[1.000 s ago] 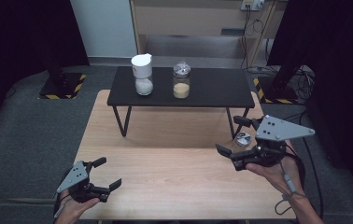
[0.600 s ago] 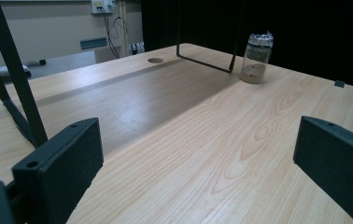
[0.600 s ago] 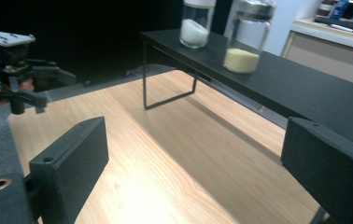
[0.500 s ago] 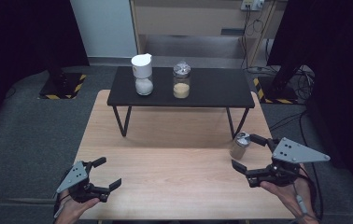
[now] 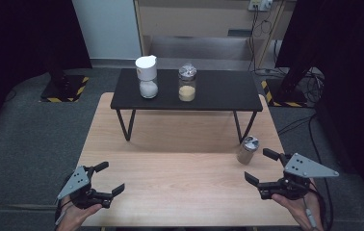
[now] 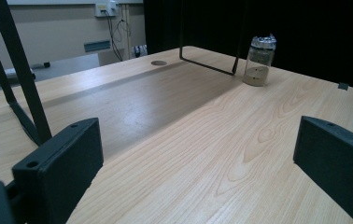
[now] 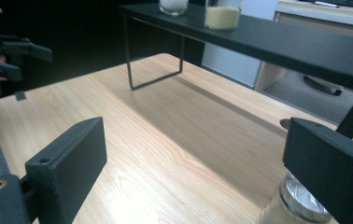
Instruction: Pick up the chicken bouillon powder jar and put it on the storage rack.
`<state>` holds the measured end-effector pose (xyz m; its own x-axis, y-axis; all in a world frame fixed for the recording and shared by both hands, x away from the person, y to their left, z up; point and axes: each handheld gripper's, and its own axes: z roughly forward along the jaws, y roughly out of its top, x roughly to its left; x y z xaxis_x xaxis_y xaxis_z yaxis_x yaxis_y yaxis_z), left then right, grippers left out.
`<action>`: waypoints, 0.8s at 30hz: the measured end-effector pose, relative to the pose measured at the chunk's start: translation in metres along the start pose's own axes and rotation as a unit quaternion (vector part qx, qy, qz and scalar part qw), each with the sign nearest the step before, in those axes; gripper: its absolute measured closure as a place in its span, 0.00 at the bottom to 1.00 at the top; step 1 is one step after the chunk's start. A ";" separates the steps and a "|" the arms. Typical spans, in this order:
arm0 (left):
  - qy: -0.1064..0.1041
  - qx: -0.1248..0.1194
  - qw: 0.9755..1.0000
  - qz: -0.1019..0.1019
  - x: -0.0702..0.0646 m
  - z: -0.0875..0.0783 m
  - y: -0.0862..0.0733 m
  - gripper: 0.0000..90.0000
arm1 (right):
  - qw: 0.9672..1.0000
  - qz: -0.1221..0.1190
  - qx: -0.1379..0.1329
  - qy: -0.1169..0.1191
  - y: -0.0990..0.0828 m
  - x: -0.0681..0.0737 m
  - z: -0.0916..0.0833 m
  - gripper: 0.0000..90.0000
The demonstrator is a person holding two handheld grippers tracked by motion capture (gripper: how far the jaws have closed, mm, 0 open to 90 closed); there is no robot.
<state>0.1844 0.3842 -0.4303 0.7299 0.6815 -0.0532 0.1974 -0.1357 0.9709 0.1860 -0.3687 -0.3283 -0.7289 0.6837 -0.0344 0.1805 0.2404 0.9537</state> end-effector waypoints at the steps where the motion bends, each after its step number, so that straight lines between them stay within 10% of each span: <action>1: 0.000 0.000 1.000 0.000 0.000 0.000 0.000 0.00 | 1.000 -0.001 0.003 -0.004 -0.003 0.001 0.001 0.08; 24: 0.000 -0.001 1.000 0.001 0.000 -0.001 0.000 0.00 | 0.998 0.056 0.032 -0.027 -0.066 -0.005 0.008 0.07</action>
<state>0.1841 0.3847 -0.4305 0.7305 0.6810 -0.0511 0.1944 -0.1357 0.9715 0.1835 -0.3823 -0.3936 -0.6661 0.7440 0.0530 0.3018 0.2038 0.9313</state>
